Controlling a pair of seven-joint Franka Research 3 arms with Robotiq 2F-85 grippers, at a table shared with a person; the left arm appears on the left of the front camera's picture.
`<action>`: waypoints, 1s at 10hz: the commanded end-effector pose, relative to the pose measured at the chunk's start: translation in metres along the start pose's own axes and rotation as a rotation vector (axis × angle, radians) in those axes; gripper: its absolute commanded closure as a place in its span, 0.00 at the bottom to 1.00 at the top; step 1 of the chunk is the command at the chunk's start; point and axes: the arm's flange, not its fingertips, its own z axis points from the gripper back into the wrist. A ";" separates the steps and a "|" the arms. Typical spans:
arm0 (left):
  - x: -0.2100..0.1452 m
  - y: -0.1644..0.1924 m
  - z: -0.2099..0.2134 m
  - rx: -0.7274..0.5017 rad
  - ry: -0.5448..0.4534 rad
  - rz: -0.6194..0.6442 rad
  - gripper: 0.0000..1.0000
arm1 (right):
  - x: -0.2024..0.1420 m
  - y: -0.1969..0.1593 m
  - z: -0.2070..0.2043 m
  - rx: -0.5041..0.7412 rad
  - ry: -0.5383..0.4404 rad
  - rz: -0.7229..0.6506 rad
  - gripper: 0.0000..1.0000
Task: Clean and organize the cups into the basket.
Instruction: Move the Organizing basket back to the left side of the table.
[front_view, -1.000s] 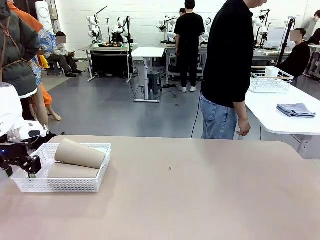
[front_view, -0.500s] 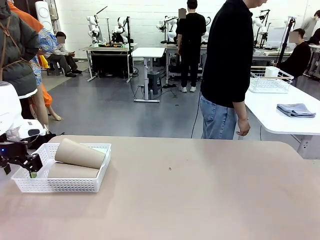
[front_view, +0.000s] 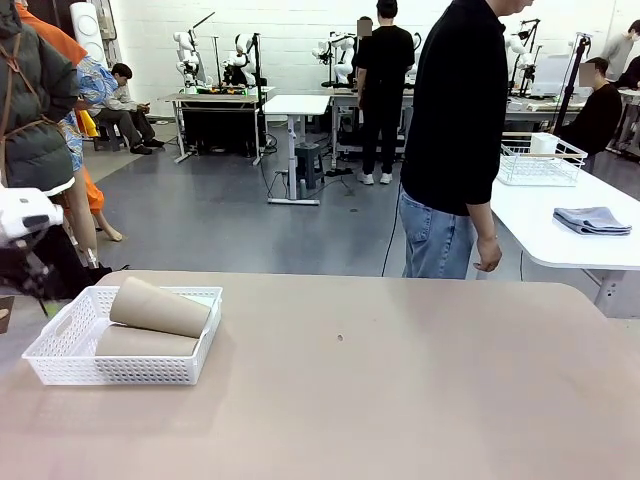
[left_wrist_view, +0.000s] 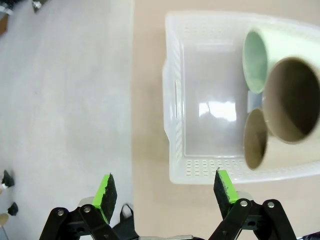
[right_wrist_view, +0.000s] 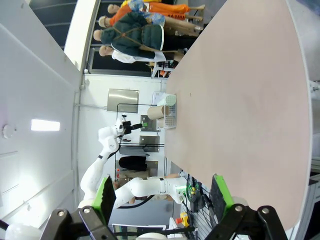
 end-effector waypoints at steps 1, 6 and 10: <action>-0.065 -0.011 0.031 0.067 -0.074 0.027 0.00 | -0.003 0.000 -0.003 -0.009 -0.008 -0.001 0.00; -0.021 -0.001 0.081 0.037 -0.097 0.010 0.00 | -0.003 0.000 -0.003 -0.009 -0.008 -0.001 0.00; -0.021 -0.001 0.081 0.037 -0.097 0.010 0.00 | -0.003 0.000 -0.003 -0.009 -0.008 -0.001 0.00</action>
